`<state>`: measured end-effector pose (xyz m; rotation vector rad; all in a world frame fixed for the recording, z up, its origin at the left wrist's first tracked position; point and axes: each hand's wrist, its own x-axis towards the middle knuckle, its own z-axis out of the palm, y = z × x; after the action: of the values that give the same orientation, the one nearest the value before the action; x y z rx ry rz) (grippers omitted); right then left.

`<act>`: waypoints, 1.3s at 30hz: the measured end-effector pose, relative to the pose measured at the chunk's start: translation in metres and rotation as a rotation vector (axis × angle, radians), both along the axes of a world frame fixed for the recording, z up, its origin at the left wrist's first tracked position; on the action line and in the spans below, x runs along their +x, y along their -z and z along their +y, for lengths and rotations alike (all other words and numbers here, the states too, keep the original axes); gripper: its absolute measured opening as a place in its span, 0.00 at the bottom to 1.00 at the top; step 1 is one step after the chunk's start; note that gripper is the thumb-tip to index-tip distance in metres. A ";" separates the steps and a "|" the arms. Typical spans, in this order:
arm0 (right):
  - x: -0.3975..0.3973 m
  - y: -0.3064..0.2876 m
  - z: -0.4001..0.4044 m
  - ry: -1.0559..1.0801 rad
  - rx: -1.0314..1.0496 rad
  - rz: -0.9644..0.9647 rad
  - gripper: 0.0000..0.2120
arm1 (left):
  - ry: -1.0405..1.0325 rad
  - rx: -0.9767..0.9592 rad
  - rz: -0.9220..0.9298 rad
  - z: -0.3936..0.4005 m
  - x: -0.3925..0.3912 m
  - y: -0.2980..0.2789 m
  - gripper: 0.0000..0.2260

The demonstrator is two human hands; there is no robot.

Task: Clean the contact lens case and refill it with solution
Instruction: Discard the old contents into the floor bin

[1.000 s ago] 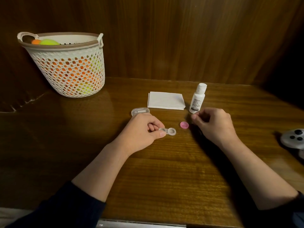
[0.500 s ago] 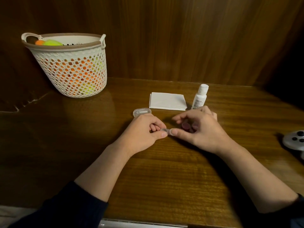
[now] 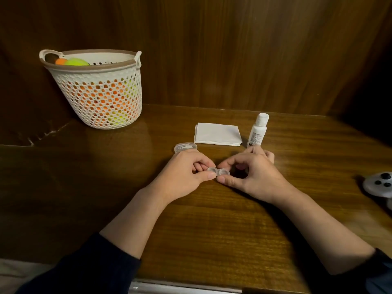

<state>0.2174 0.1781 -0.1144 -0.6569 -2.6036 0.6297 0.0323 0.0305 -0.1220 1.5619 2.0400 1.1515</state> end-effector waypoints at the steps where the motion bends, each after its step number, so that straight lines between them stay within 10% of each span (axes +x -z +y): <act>1: 0.000 -0.001 -0.001 -0.002 -0.009 0.003 0.18 | 0.003 -0.001 0.006 -0.003 0.000 -0.001 0.08; 24: -0.060 -0.062 -0.226 -0.626 -0.175 0.110 0.10 | -0.469 0.018 0.195 -0.300 0.025 -0.064 0.07; 39: -0.166 0.029 -0.450 -0.981 -0.334 -0.110 0.10 | -0.920 -0.008 0.024 -0.546 0.020 0.030 0.06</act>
<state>0.0513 -0.2722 -0.1430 0.6045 -2.8352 1.3389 0.0523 -0.5157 -0.1520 0.5709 2.8597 1.3694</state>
